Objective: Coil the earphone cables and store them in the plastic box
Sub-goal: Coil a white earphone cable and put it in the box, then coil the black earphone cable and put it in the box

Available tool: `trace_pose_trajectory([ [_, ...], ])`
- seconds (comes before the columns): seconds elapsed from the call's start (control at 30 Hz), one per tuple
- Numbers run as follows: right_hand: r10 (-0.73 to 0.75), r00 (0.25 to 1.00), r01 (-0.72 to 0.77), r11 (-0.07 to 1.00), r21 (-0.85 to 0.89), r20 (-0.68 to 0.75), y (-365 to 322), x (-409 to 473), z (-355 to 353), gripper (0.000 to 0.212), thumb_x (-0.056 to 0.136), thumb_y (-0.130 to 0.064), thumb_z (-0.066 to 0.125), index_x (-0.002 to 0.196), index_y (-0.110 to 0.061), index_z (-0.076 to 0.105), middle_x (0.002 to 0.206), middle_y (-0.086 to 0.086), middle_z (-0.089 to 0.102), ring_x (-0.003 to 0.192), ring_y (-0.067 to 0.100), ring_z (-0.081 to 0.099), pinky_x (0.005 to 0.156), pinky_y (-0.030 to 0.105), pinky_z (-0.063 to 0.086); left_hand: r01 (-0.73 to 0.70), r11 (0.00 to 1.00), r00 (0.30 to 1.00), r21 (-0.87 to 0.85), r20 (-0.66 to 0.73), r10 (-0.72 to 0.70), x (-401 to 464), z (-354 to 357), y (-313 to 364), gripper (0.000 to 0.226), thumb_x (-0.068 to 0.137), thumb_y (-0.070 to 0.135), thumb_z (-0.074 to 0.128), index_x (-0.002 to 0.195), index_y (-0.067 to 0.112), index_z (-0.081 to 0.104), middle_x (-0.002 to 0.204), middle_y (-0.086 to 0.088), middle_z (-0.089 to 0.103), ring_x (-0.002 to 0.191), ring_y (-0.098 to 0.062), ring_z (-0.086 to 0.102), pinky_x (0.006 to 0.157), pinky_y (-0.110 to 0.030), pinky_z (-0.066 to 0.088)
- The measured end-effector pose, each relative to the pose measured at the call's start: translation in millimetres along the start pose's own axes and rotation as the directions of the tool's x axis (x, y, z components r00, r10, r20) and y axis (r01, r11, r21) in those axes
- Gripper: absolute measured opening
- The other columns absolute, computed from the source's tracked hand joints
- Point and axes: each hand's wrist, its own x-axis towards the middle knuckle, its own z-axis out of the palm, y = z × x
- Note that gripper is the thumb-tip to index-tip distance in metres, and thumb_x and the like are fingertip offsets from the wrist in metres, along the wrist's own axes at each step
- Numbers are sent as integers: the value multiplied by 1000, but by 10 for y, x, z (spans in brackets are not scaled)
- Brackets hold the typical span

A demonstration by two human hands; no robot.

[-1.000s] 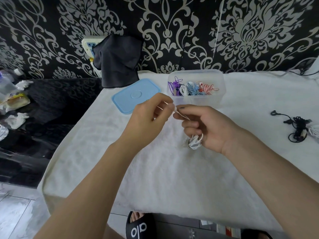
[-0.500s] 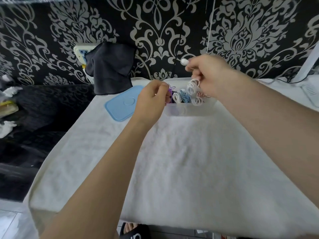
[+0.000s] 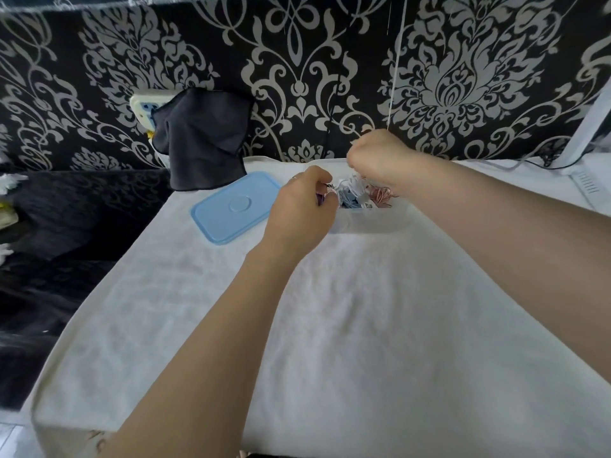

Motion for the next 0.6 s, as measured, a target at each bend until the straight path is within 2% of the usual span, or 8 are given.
trace_pose_trajectory([
  [0.07,-32,998,40,988,-149,58,27,-43,-40,13,86,-1,47,77,-4,56,74,7,50,77,27,50,56,28,40,-30,997,1000,66,3,29,-14,28,15,28,97,19,57,124,17,62,115,1,66,87,-16,56,76,-27,45],
  [0.13,-70,991,99,955,-281,111,59,-56,-75,26,89,-3,45,103,-1,67,103,11,65,100,32,62,80,34,55,-58,991,998,122,5,57,-27,46,19,29,97,21,58,125,17,62,116,-2,65,97,-21,57,81,-31,48],
  [0.2,-68,987,123,906,-405,148,96,-75,-95,39,93,-6,45,127,-5,62,131,13,62,121,32,59,102,41,51,-83,983,996,163,5,84,-34,60,9,30,96,21,59,126,16,62,115,-6,64,101,-24,57,83,-34,48],
  [0.27,-86,979,169,848,-503,183,138,-123,-82,39,96,-10,46,133,-6,58,134,16,60,122,32,58,100,39,51,-117,970,993,214,5,118,-55,79,4,32,96,21,60,127,15,62,115,-8,63,104,-27,56,83,-35,47],
  [0.37,-113,940,296,738,-606,322,199,-191,-13,32,99,-14,46,127,-10,61,123,14,64,104,29,61,79,31,48,-159,946,987,283,30,157,-103,119,20,35,95,20,60,129,13,61,117,-10,62,105,-29,51,87,-34,42],
  [0.43,-106,919,337,711,-617,379,244,-192,26,30,99,-13,45,123,-13,63,118,12,65,101,29,60,75,31,43,-177,926,984,332,55,168,-129,135,29,38,95,21,59,132,13,59,120,-11,61,100,-27,44,89,-33,38],
  [0.5,-128,925,328,745,-581,358,281,-202,4,34,97,-12,45,127,-18,61,120,11,64,101,28,58,75,32,43,-189,904,982,383,72,175,-150,134,37,38,95,21,58,133,12,58,120,-12,60,94,-24,37,90,-34,37],
  [0.6,-237,951,306,815,-491,199,308,-317,-117,50,95,-9,50,142,-25,50,140,12,53,119,31,53,89,37,47,-192,902,981,387,45,189,-187,133,64,38,93,18,59,130,11,58,119,-13,58,97,-28,43,86,-37,42],
])
